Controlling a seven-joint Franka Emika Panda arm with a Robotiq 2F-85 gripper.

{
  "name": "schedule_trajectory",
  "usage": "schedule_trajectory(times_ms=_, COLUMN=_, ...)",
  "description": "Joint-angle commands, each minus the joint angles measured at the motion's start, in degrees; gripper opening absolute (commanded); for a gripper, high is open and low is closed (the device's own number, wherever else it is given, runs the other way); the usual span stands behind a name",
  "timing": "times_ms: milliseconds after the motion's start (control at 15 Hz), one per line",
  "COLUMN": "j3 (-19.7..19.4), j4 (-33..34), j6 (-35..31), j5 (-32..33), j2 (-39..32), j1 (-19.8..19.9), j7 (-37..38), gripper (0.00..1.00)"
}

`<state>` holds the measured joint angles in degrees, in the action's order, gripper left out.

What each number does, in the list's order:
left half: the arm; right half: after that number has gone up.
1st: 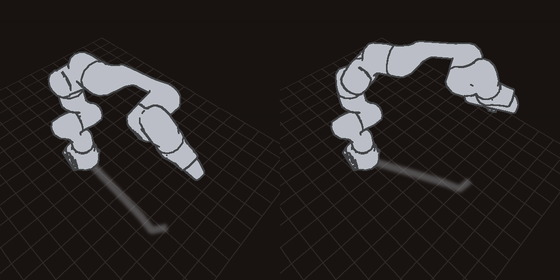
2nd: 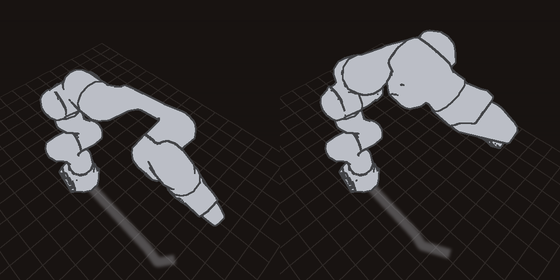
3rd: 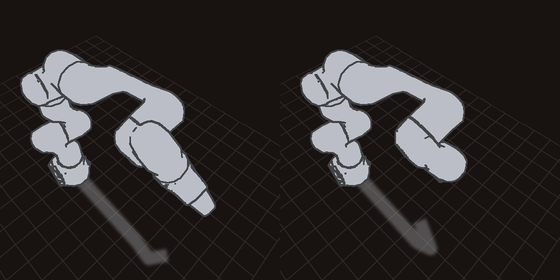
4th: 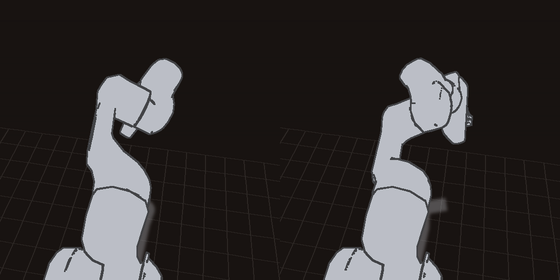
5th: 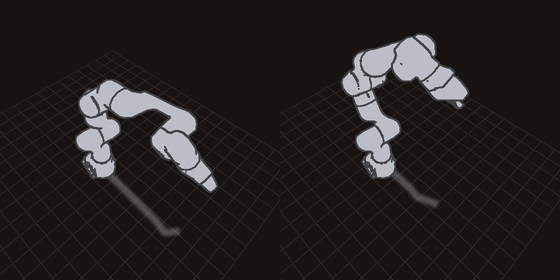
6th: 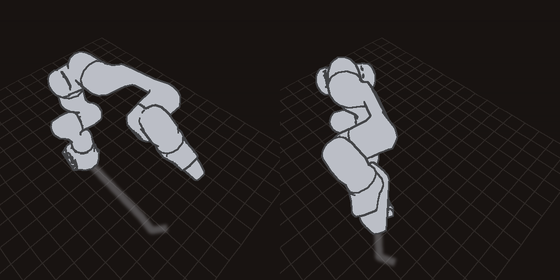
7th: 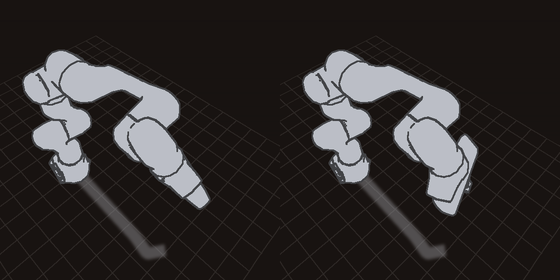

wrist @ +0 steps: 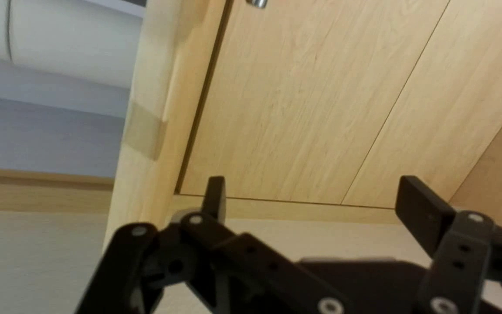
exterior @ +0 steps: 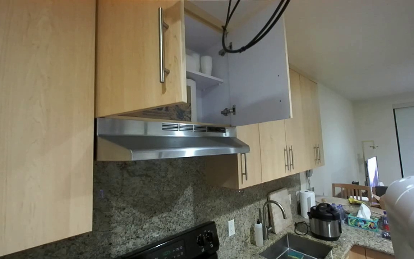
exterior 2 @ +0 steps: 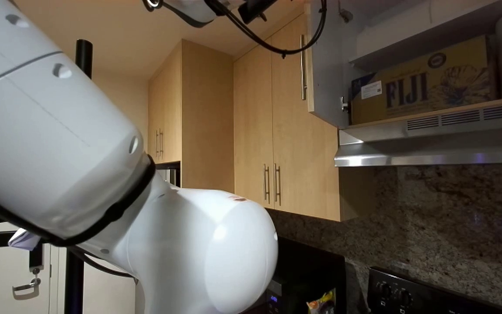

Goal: Open the left door of the kitchen cabinet

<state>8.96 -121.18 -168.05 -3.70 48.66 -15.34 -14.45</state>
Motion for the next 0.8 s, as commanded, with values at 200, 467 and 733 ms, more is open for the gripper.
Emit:
schedule_trajectory(times_ms=200, j3=1.85, j4=0.16, j6=-8.44, j5=1.94, j2=-0.77, j1=4.27, j7=7.05, gripper=1.0)
schedule_trajectory(times_ms=467, j3=-7.58, j4=0.4, j6=-3.18, j5=1.14, j2=1.66, j1=0.88, j7=5.49, gripper=1.0)
schedule_trajectory(times_ms=733, j3=-18.64, j4=3.68, j6=-0.47, j5=0.33, j2=3.78, j1=-0.46, j7=3.97, gripper=1.0)
